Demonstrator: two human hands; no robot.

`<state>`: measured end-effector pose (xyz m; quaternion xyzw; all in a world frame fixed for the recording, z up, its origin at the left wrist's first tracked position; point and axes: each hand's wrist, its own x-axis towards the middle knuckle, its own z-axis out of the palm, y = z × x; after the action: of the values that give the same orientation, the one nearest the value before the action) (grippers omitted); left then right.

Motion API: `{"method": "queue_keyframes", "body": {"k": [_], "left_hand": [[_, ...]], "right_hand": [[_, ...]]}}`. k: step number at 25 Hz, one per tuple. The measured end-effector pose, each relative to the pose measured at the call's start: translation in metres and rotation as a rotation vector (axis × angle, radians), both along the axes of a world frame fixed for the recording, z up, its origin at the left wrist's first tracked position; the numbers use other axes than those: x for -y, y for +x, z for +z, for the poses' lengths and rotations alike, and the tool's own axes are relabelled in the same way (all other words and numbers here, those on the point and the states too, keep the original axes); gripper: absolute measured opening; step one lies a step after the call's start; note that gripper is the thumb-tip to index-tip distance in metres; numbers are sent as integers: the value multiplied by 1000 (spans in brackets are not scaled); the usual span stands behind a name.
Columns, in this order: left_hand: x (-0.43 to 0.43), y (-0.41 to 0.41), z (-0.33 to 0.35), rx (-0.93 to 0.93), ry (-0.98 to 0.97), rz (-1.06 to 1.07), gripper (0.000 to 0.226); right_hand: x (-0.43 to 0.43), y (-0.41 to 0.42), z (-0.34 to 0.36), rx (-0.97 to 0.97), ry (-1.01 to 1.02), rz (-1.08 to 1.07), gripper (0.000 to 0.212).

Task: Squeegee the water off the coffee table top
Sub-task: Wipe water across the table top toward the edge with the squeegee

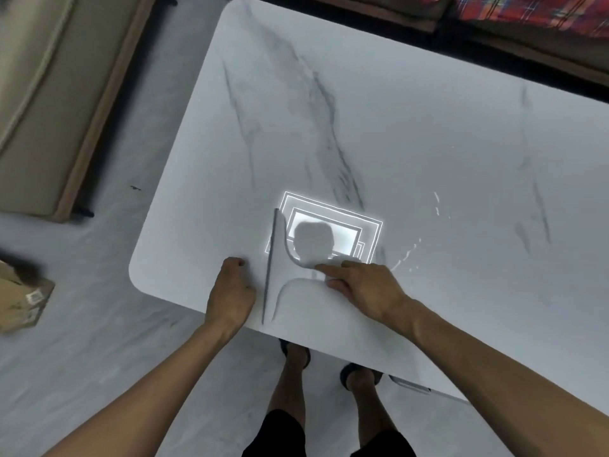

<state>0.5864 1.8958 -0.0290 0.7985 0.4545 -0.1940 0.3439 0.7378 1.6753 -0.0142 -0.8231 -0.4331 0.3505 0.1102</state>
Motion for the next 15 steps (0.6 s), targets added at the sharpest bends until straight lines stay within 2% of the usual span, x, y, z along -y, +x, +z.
{"method": "queue_keyframes", "body": {"k": [3, 9, 13, 15], "left_hand": [[25, 19, 2, 35, -66, -121, 50], [68, 52, 1, -38, -104, -424, 48], [84, 57, -3, -80, -118, -457, 49], [88, 52, -1, -14, -100, -384, 48]], "right_hand": [[75, 19, 12, 52, -28, -120, 40], [199, 40, 33, 153, -263, -329, 40], [235, 47, 51, 241, -305, -329, 48], [228, 46, 60, 250, -269, -299, 53]]}}
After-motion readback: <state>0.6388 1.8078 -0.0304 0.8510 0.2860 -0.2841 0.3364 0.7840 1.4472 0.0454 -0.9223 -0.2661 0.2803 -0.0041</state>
